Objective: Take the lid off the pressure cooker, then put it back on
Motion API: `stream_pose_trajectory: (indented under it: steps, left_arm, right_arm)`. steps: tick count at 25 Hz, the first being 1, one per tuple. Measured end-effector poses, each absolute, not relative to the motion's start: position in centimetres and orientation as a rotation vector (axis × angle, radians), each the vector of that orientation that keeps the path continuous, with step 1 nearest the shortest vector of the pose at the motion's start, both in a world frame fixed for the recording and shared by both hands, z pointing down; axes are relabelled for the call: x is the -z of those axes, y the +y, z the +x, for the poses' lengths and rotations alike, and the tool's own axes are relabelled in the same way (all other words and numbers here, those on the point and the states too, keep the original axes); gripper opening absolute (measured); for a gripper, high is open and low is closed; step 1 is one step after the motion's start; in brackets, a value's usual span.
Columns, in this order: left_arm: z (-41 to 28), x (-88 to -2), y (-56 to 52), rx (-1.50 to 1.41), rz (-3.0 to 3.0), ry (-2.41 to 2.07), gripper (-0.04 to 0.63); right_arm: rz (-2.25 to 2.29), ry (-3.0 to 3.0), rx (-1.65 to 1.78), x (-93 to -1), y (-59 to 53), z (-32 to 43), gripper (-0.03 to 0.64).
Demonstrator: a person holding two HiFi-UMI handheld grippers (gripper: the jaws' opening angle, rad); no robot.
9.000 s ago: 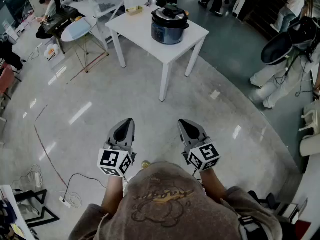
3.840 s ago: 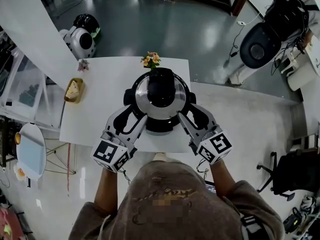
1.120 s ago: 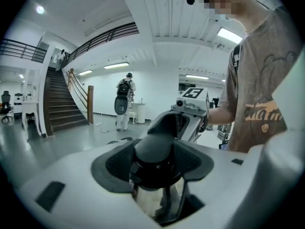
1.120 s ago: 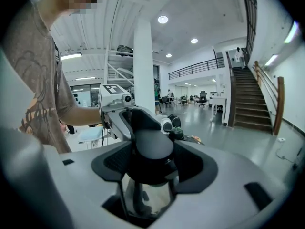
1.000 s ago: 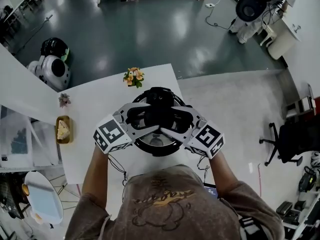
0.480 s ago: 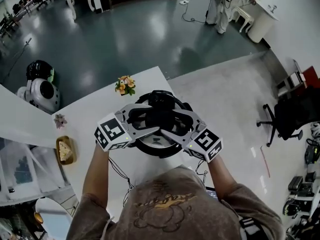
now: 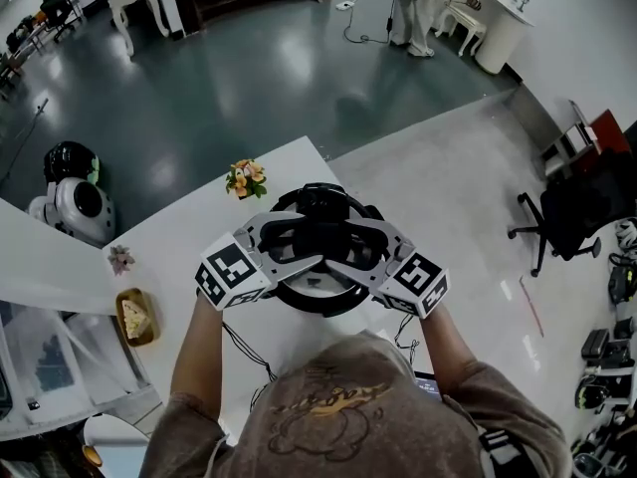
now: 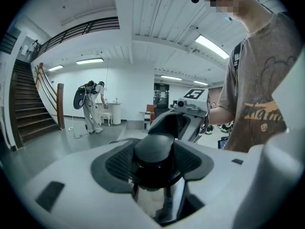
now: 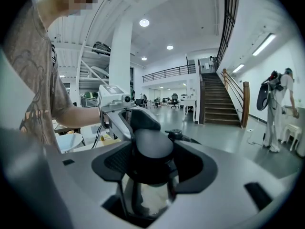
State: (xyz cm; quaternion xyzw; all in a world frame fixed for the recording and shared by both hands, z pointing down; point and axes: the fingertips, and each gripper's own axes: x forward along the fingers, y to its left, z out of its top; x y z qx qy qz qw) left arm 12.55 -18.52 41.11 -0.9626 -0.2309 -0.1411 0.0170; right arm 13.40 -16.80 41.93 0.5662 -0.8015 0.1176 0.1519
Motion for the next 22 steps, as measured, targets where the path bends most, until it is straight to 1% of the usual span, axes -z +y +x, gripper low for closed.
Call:
stream_pose_trajectory:
  steps: [9,22]
  left_arm:
    - [12.3,-40.6,-18.2,0.414,-2.964,-0.684,0.265]
    - [9.7,-35.8,-19.0,0.331,-3.001,-0.488,0.265]
  right_arm:
    - [1.583,-2.284,-0.255,-41.2,-16.7,13.2,0.259]
    - [1.448,-2.376,-0.158,-36.3,-17.6,10.9,0.258]
